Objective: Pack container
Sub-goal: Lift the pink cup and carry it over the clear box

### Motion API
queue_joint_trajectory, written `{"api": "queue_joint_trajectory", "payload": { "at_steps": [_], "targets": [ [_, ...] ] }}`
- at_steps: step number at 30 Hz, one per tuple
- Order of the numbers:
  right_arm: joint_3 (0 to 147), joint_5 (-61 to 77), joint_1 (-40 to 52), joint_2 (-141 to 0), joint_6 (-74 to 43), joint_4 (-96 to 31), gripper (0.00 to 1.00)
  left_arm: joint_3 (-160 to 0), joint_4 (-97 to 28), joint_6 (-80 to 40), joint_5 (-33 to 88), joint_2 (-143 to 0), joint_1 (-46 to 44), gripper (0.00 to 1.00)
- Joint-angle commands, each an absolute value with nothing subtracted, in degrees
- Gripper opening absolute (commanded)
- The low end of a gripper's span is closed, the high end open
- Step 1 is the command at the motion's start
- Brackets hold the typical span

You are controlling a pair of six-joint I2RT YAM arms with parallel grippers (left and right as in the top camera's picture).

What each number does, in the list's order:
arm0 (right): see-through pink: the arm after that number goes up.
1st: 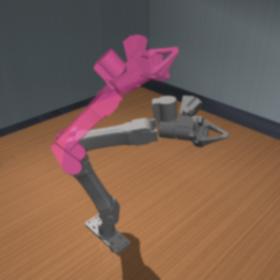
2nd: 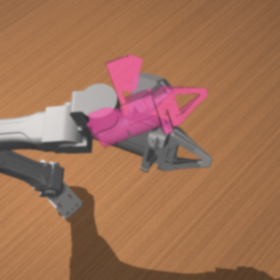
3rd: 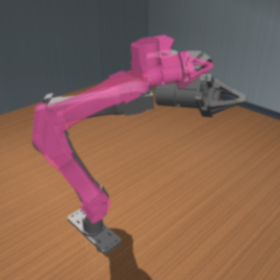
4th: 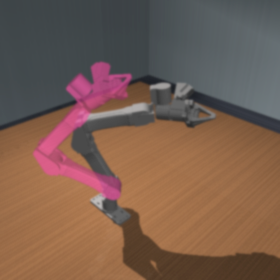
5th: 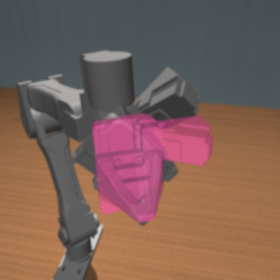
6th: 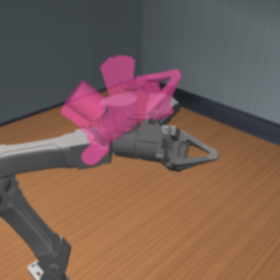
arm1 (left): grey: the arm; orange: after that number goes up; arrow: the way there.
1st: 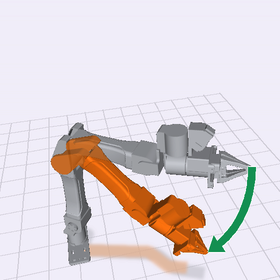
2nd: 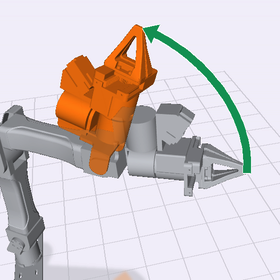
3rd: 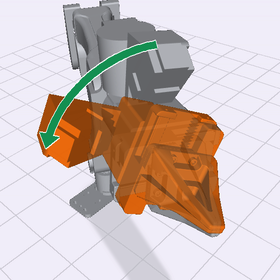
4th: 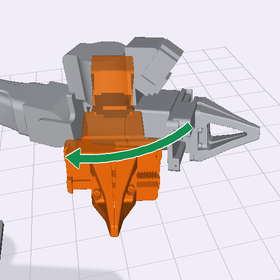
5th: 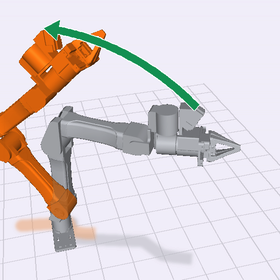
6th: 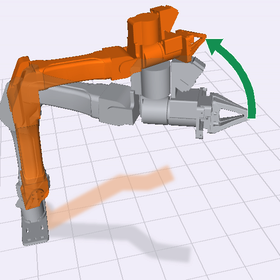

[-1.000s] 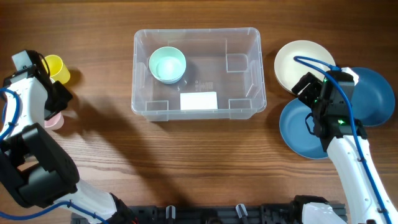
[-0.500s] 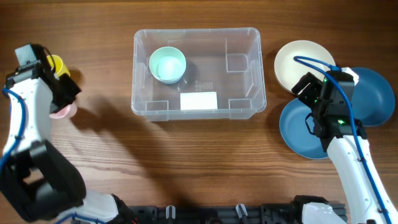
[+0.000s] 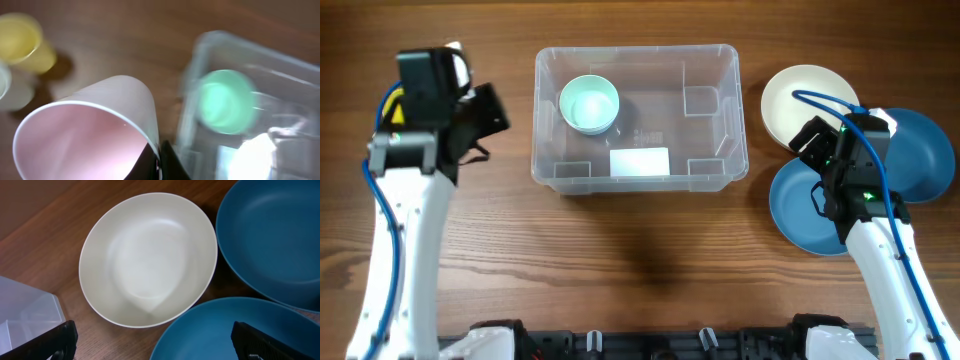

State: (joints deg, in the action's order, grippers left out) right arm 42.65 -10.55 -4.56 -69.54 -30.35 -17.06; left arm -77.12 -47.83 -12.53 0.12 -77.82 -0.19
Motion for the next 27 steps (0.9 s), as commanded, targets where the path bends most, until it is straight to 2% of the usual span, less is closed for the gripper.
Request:
{"api": "queue_joint_trajectory", "payload": {
  "at_steps": [1,7,13,27],
  "targets": [
    [43.53,-10.70,-4.73,-69.67,-30.04,-16.93,1.00,-78.94,-46.17,-12.40,0.82,-73.12,-7.97,0.04],
    [43.53,-10.70,-4.73,-69.67,-30.04,-16.93,1.00,-78.94,-46.28,-12.40,0.82,-73.41,-16.45,0.04],
    [43.53,-10.70,-4.73,-69.67,-30.04,-16.93,1.00,-78.94,-48.07,-12.40,0.30,-78.11,-21.06,0.04],
    [43.53,-10.70,-4.73,-69.67,-30.04,-16.93,1.00,-78.94,-59.22,-12.84,0.19,-82.67,-21.54,0.04]
  ]
}}
